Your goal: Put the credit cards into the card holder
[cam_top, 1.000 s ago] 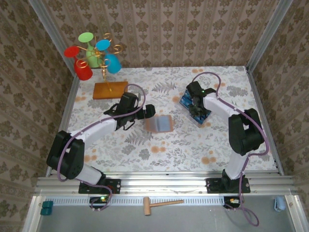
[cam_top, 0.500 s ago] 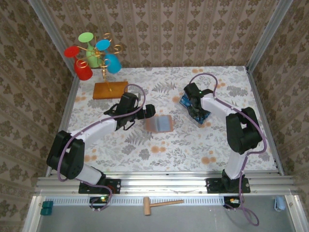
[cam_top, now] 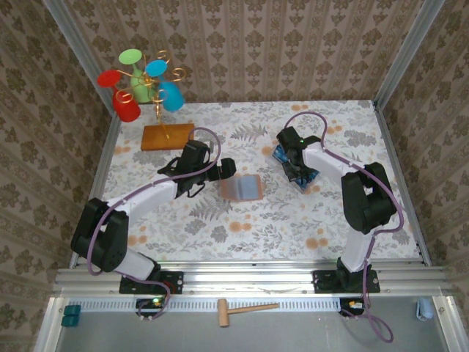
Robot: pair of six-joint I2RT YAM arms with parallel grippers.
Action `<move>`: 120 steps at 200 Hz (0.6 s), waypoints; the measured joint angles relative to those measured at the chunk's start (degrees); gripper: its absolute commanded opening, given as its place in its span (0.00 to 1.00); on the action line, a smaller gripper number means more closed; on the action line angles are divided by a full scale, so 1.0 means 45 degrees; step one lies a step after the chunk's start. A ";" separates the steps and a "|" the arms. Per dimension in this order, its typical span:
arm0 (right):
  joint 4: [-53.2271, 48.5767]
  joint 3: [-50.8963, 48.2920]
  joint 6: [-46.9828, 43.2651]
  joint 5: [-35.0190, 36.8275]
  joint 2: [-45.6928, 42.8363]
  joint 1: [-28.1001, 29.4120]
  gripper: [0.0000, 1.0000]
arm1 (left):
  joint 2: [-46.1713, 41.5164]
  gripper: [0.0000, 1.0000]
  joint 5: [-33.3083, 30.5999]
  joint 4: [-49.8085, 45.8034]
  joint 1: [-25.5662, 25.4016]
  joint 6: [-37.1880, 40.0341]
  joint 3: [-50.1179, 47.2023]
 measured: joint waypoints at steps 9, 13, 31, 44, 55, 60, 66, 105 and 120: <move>0.0000 0.0000 0.0000 -0.0029 -0.0005 0.0000 0.13 | 0.0000 1.00 0.0000 0.0000 0.0000 0.0000 0.0000; -0.0005 0.0000 -0.0010 -0.0058 -0.0015 0.0000 0.14 | 0.0000 1.00 0.0000 0.0000 0.0000 0.0000 0.0000; -0.0005 0.0000 0.0039 -0.0199 -0.0015 0.0000 0.21 | 0.0000 0.99 0.0000 0.0000 0.0005 0.0000 0.0000; -0.0005 -0.0005 0.0063 -0.0413 -0.0015 -0.0005 0.23 | 0.0000 0.99 0.0000 0.0000 0.0010 0.0000 0.0000; -0.0049 -0.0015 0.0049 -0.0593 -0.0015 -0.0005 0.23 | 0.0000 1.00 0.0000 0.0000 0.0010 0.0000 0.0000; -0.0073 -0.0015 0.0049 -0.0631 -0.0015 -0.0005 0.23 | 0.0000 1.00 0.0000 0.0000 0.0010 0.0000 0.0000; -0.0083 -0.0015 0.0053 -0.0661 -0.0015 -0.0005 0.22 | 0.0000 1.00 0.0000 0.0000 0.0010 0.0000 0.0000; -0.0189 -0.0019 0.0049 -0.0869 -0.0015 -0.0005 0.19 | 0.0000 0.99 0.0000 0.0000 0.0010 0.0000 0.0000; -0.0209 -0.0019 0.0053 -0.0899 -0.0015 -0.0005 0.17 | 0.0000 1.00 0.0000 0.0000 0.0010 0.0000 0.0000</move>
